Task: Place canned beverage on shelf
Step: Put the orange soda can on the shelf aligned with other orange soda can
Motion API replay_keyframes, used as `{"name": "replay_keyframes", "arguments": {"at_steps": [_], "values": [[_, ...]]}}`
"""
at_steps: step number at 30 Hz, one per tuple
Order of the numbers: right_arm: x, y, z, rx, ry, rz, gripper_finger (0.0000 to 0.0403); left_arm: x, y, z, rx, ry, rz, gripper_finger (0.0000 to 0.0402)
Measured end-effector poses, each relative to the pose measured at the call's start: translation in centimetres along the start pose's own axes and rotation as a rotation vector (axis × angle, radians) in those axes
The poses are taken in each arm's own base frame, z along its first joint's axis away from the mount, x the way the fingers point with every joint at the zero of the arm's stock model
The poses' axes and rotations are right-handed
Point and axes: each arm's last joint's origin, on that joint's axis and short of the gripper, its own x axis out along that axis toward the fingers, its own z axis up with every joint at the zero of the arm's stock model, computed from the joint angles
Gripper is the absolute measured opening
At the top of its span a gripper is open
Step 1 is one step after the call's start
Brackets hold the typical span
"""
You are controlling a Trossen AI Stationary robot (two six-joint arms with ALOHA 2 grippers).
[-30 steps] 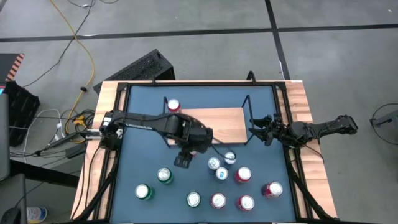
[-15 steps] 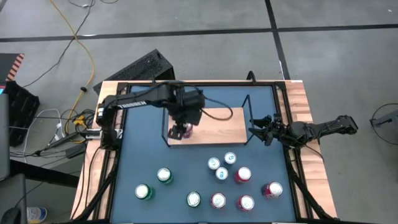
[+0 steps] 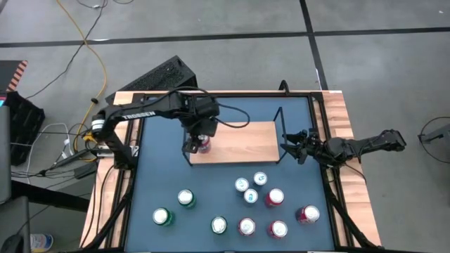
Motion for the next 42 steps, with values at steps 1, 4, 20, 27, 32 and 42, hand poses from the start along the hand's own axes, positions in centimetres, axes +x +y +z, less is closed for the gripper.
{"name": "replay_keyframes", "arguments": {"at_steps": [1,4,20,27,32,42], "values": [[0.0,0.0,0.0,0.000,0.000,0.000,0.0347,0.2,0.1,-0.5,-0.012,0.008,0.009,0.0234],[0.0,0.0,0.0,0.000,0.000,0.000,0.0347,0.3,0.4,-1.4,-0.034,-0.014,0.036,0.0234],[0.0,0.0,0.0,0.002,-0.001,-0.003,0.0347,0.4,1.0,-2.3,-0.017,-0.033,0.055,0.0235],[0.0,0.0,0.0,0.002,-0.001,-0.003,0.0347,0.3,1.6,-2.5,0.003,-0.034,0.061,0.0236],[0.0,0.0,0.0,0.002,-0.001,-0.003,0.0347,0.3,1.7,-2.5,0.002,-0.043,0.073,0.0236],[0.0,0.0,0.0,0.000,-0.001,-0.003,0.0347,2.2,1.4,-3.2,-0.034,0.012,0.037,0.0236]]}}
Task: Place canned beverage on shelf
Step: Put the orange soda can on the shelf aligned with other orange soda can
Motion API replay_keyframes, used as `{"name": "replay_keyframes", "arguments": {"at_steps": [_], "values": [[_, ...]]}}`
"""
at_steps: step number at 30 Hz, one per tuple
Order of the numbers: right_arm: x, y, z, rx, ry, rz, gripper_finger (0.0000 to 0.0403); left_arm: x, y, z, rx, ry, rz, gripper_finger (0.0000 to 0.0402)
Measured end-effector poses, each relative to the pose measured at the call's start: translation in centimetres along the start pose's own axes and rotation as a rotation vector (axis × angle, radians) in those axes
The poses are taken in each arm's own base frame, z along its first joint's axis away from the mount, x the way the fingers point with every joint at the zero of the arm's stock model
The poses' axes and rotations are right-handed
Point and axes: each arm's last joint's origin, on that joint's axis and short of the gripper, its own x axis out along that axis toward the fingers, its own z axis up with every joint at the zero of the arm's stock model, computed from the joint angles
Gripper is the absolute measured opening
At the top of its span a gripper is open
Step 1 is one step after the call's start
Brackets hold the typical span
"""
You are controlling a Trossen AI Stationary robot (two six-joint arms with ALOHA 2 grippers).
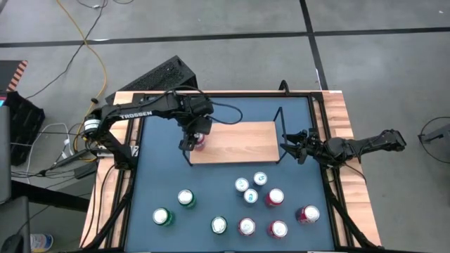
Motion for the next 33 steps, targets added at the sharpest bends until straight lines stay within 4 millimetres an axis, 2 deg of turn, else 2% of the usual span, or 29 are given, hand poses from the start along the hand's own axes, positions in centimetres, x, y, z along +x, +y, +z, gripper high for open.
{"name": "replay_keyframes", "arguments": {"at_steps": [11,20,33], "values": [[0.00,0.00,0.00,-0.001,0.000,0.000,0.0347,0.01,-0.19,0.08,0.008,-0.013,-0.028,0.0238],[0.00,0.00,0.00,0.000,0.000,0.000,0.0347,-0.02,-0.15,0.01,0.014,0.001,-0.009,0.0270],[0.00,0.00,0.00,0.000,0.000,0.000,0.0347,0.04,-0.85,0.16,0.027,0.048,0.050,0.0273]]}}
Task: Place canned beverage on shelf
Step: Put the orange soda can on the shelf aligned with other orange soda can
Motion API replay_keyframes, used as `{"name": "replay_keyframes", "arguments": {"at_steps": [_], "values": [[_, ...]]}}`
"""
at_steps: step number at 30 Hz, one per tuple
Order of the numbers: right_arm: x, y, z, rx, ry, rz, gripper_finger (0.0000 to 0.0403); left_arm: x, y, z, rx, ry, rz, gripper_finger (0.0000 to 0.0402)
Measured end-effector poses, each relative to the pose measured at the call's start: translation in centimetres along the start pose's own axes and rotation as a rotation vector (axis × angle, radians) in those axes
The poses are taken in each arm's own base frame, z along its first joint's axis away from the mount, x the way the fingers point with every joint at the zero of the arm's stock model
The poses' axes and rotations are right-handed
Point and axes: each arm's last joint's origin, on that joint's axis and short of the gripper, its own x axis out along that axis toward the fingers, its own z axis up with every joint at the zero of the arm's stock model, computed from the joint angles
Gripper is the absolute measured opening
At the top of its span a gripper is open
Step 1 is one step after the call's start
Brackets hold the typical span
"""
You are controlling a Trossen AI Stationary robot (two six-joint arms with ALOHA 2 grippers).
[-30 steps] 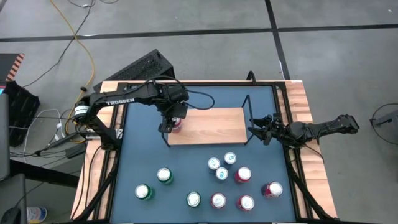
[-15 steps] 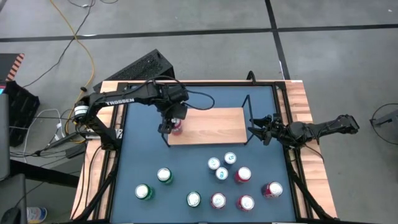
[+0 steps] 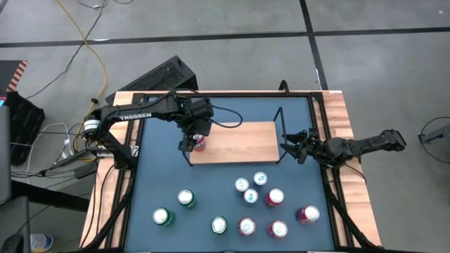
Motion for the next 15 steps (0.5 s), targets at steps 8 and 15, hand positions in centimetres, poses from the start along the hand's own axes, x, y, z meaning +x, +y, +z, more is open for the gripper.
{"name": "replay_keyframes", "arguments": {"at_steps": [8,15], "values": [[0.00,0.00,0.00,0.000,0.000,0.000,0.0347,0.01,-0.33,0.19,0.002,0.017,0.042,0.0274],[0.00,0.00,-0.01,-0.001,0.000,0.000,0.0347,0.00,-0.30,0.32,-0.007,0.019,0.079,0.0274]]}}
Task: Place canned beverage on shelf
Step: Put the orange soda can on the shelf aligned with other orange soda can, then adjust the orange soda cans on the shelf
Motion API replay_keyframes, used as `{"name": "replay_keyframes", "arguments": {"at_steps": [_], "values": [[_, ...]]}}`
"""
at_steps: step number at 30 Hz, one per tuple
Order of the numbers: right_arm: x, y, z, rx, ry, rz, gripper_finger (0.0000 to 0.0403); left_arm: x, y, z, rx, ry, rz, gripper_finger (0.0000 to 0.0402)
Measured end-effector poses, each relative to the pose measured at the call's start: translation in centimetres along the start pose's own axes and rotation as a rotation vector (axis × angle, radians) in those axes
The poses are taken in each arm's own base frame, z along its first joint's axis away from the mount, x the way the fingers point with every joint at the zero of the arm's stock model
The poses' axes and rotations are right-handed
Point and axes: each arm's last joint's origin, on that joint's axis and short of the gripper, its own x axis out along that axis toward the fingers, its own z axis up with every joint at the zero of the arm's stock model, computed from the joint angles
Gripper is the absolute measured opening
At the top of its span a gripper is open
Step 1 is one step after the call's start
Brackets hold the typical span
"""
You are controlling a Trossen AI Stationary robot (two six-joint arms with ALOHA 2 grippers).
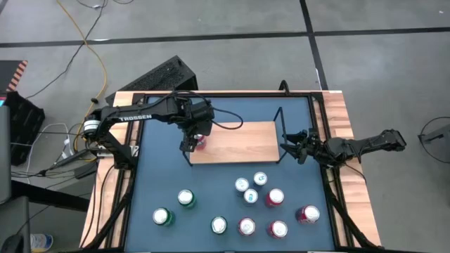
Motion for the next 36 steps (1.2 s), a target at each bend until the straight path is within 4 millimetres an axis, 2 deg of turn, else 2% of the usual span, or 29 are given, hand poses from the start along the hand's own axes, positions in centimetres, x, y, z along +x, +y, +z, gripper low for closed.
{"name": "replay_keyframes", "arguments": {"at_steps": [24,36], "values": [[0.0,0.0,0.0,-0.009,0.000,0.000,0.0347,-0.1,-0.9,0.4,-0.008,0.005,0.006,0.0274],[0.0,0.0,0.0,-0.009,0.000,0.000,0.0347,-3.4,0.0,1.7,-0.040,-0.094,0.065,0.0274]]}}
